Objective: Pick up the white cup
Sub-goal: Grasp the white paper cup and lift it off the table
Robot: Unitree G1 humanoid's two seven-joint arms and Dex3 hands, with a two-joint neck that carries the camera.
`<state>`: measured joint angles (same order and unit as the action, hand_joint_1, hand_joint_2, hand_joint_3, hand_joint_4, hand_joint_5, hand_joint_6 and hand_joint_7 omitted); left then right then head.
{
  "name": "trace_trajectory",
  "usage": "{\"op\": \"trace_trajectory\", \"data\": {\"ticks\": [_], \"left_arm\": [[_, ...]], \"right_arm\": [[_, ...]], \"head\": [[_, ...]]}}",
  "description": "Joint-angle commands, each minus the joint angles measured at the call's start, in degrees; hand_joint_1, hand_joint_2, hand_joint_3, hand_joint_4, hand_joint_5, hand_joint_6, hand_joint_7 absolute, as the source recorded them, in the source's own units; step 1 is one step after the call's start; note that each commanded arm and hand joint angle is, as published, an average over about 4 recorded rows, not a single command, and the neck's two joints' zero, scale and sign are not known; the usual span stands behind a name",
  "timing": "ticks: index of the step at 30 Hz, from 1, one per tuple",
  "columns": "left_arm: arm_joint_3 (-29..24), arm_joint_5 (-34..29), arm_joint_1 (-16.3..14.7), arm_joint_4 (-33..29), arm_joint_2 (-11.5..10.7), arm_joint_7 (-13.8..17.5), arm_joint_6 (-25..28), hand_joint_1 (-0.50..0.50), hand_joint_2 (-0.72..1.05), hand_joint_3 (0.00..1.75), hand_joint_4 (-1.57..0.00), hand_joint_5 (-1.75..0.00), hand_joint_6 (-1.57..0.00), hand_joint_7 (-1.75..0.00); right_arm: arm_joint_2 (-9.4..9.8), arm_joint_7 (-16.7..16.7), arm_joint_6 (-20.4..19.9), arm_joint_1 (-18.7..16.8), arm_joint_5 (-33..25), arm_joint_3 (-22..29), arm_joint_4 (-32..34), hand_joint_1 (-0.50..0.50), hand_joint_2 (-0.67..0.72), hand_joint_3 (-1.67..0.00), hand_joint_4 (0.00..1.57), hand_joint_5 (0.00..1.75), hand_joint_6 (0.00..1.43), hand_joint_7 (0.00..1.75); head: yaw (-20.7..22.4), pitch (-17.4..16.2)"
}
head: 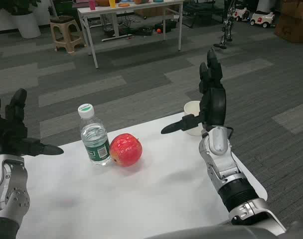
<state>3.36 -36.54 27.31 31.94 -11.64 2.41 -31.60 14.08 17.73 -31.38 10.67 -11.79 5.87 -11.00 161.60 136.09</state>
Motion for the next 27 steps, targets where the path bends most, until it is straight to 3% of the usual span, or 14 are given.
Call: {"op": "trace_trajectory", "data": {"ticks": [1, 7, 11, 13, 27], "left_arm": [[-3.45, 0.33, -4.99, -21.39, 1.36, -0.57, -5.9, -0.5, -0.69, 0.09, 0.0, -0.72, 0.0, 0.0], [-3.52, 0.33, -5.34, -21.85, 1.01, -0.48, -3.49, -0.5, -0.64, 0.09, 0.0, -0.72, 0.0, 0.0], [-3.71, 0.47, -6.57, -23.9, 0.04, -0.48, 1.63, -0.5, -0.64, 0.09, 0.0, -0.82, 0.0, 0.0], [-3.67, 0.55, -6.88, -24.38, -0.4, -0.52, 3.3, -0.5, -0.64, 0.09, 0.0, -0.77, 0.0, 0.0], [-3.91, 0.6, -6.83, -24.03, -0.14, -0.48, 4.84, -0.5, -0.59, 0.09, 0.0, -0.72, 0.0, 0.0]], "right_arm": [[11.97, -1.41, -7.4, 6.79, -4.99, 3.19, 14.25, -0.44, 0.66, 0.0, 0.0, 0.0, 0.0, 0.0], [11.94, -2.13, -6.52, 6.6, -5.15, 3.34, 14.16, -0.42, 0.6, 0.0, 0.0, 0.0, 0.0, 0.0], [12.2, -2.83, -5.66, 5.86, -5.43, 3.23, 14.07, -0.42, 0.57, 0.0, 0.0, 0.0, 0.0, 0.0], [12.42, -3.01, -5.49, 5.51, -5.52, 3.14, 13.98, -0.42, 0.53, 0.0, 0.0, 0.0, 0.0, 0.0], [12.38, -3.4, -5.35, 5.02, -5.63, 2.99, 13.9, -0.42, 0.47, 0.0, 0.0, 0.0, 0.0, 0.0]], "head": [[0.62, -0.1], [0.29, -0.84], [0.29, -0.84], [0.08, -1.22], [-0.41, -3.18]]}}
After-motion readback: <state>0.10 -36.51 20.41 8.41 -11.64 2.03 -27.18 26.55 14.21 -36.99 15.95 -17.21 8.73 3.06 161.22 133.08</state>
